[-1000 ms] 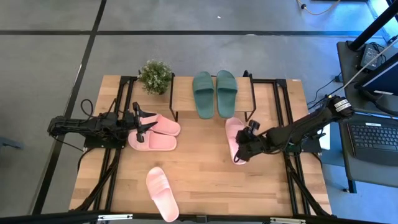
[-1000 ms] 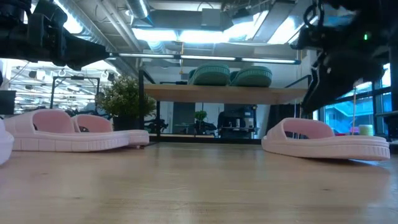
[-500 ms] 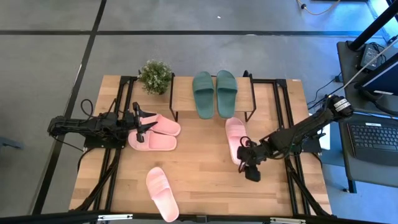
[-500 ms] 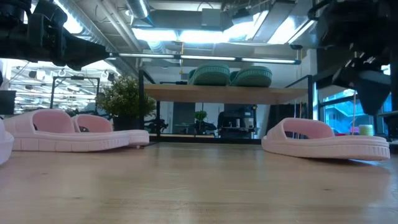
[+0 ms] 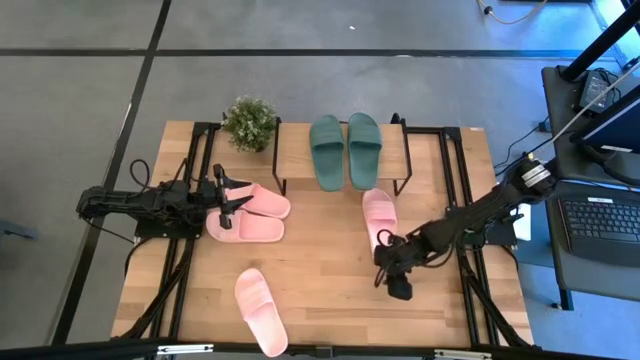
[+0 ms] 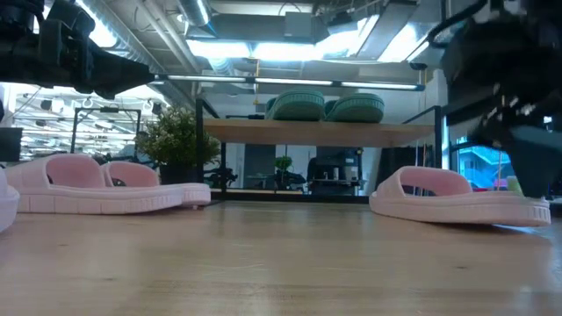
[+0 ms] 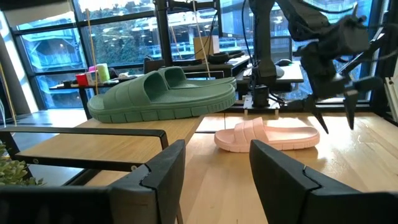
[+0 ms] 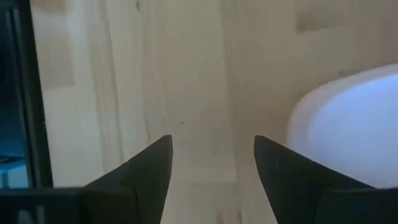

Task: Pick and place slides into the shelf
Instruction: Put the pink slipper under the shelf

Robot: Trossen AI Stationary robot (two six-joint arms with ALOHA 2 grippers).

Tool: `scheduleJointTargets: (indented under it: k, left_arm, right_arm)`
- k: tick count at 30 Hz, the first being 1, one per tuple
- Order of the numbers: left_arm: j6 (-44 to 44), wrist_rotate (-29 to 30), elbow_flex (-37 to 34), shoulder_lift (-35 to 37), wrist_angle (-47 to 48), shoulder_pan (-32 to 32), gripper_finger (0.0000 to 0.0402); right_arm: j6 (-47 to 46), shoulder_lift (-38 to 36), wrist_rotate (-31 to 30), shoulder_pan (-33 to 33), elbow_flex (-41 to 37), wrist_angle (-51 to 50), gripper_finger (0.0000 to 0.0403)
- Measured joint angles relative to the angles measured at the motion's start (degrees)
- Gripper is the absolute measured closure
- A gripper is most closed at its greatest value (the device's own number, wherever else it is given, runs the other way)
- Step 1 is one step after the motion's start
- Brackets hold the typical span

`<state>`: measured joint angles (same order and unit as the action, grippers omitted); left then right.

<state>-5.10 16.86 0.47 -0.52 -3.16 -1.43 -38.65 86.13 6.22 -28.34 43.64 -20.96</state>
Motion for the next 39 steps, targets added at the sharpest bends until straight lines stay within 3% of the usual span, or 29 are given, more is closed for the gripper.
scheduleJointTargets:
  k: [6, 15, 32, 39]
  left_arm:
    - [-0.02, 0.00, 0.00, 0.00, 0.02, 0.01, 0.0229]
    - [-0.04, 0.00, 0.00, -0.02, 0.00, 0.00, 0.0229]
    - [-0.04, 0.00, 0.00, 0.00, 0.01, 0.02, 0.0229]
    - [-0.04, 0.00, 0.00, -0.02, 0.01, 0.02, 0.0229]
  right_arm:
    - [0.01, 3.45, 0.28, 0.02, -0.02, 0.08, 0.0176]
    - [3.39, 3.25, -5.76, 0.45, -0.02, -0.03, 0.0176]
    - [11.01, 3.25, -7.09, 7.55, -0.02, -3.51, 0.0176]
    - [13.06, 3.25, -13.22, 10.15, -0.02, -7.10, 0.0176]
